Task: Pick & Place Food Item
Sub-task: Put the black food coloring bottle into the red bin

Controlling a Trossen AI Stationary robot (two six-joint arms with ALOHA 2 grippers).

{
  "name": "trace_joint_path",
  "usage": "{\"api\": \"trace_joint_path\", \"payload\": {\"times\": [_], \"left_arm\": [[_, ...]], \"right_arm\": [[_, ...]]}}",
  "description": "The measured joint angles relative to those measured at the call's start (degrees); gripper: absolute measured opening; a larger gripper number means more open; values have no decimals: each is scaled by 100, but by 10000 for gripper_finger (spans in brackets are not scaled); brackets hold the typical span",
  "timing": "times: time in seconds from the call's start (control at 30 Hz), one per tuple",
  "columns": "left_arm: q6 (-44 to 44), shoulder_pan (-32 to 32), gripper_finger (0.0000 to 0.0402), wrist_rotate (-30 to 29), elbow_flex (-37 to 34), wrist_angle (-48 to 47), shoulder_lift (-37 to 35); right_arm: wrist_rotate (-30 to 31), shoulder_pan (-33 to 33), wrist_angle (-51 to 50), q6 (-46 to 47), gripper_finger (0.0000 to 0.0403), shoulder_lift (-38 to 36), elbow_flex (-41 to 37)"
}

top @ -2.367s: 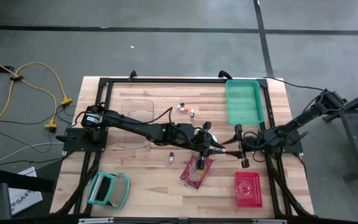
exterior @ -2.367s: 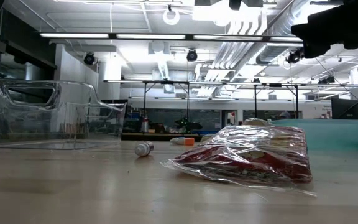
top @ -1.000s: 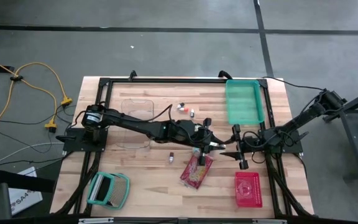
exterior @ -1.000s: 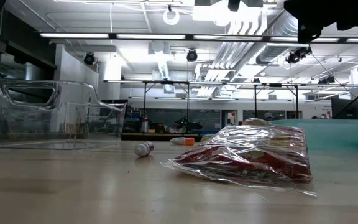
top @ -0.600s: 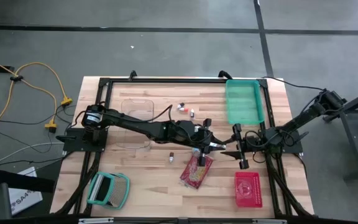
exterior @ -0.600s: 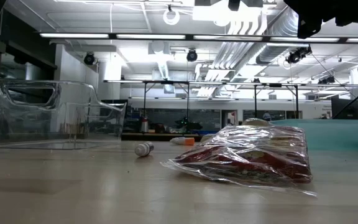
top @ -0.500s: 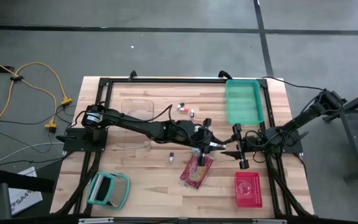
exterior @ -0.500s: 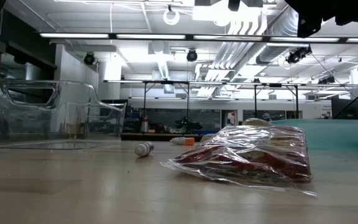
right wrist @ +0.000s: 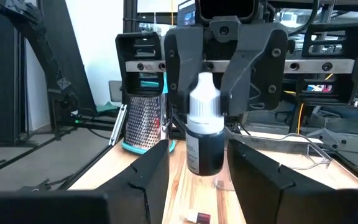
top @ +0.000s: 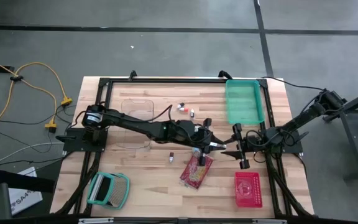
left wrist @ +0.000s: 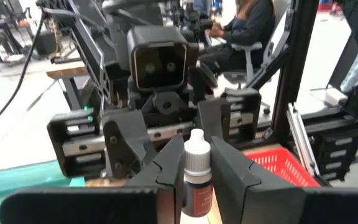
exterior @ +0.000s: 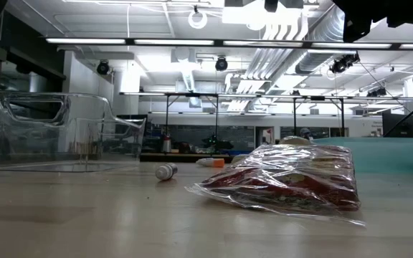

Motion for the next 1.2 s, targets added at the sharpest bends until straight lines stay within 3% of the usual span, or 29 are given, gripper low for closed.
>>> {"api": "trace_joint_path", "payload": {"times": [0.57,1.2], "left_arm": [[2,0,54,7,2,119,8],[0,-2,54,15,2,106,8]], "right_arm": [[-107,-2,97,0,149,0,0],[-133,-2,94,-44,75,0,0]]}}
